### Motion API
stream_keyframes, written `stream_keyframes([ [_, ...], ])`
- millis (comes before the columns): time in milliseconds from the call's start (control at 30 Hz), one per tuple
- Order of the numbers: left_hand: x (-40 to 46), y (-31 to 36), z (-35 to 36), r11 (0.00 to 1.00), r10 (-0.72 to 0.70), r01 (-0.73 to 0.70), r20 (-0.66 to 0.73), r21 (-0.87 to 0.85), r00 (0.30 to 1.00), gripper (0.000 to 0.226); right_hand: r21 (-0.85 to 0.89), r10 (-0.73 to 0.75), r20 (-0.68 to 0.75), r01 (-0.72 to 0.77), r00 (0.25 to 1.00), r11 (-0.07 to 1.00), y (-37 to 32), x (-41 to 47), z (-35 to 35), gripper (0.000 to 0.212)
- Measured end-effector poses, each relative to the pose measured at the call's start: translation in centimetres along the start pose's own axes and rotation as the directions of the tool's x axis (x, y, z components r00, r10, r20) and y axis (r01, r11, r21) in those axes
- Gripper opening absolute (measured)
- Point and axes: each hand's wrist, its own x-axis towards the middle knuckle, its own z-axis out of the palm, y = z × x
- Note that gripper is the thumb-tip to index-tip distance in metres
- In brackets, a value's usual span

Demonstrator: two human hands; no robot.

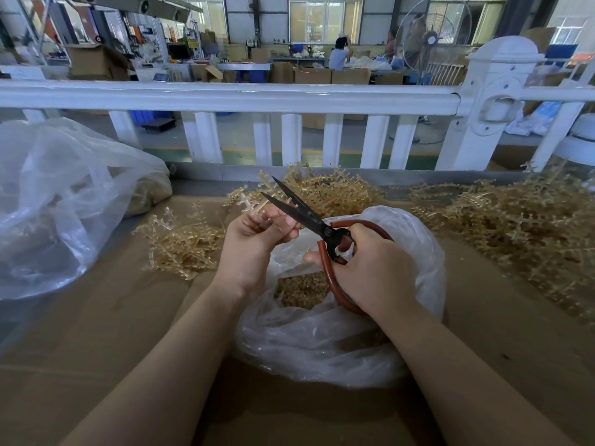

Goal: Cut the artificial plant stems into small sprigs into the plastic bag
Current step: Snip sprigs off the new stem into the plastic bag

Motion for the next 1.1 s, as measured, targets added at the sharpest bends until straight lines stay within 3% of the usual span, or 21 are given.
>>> stream_keyframes([
  [367, 0.2, -0.3, -0.2, 0.999, -0.001, 0.001, 0.015, -0.033, 1.0, 0.025, 0.021, -0.027, -0.011, 0.027, 1.0, 0.999, 0.1, 0.0, -0.1, 0.058],
  [467, 0.3, -0.4, -0.2, 1.0, 0.002, -0.002, 0.012, -0.023, 1.0, 0.022, 0.054, -0.032, -0.002, 0.032, 0.999, 0.998, 0.2, 0.0, 0.0, 0.069],
  [567, 0.3, -0.6, -0.3, 0.999, 0.018, -0.017, -0.016, 0.027, 1.0, 0.01, 0.047, -0.031, 0.017, 0.03, 0.999, 0.998, 0.2, 0.0, -0.1, 0.074],
  [767, 0.4, -1.1, -0.3, 0.985, 0.073, -0.065, -0.046, 0.158, 0.996, 0.008, -0.007, -0.016, 0.007, 0.016, 1.0, 1.0, 0.3, 0.1, 0.0, 0.061],
  [1100, 0.3, -1.0, -0.3, 0.982, 0.082, -0.069, -0.066, 0.177, 0.994, 0.006, -0.001, -0.018, -0.007, 0.018, 1.0, 1.0, 0.3, 0.0, -0.1, 0.066],
])
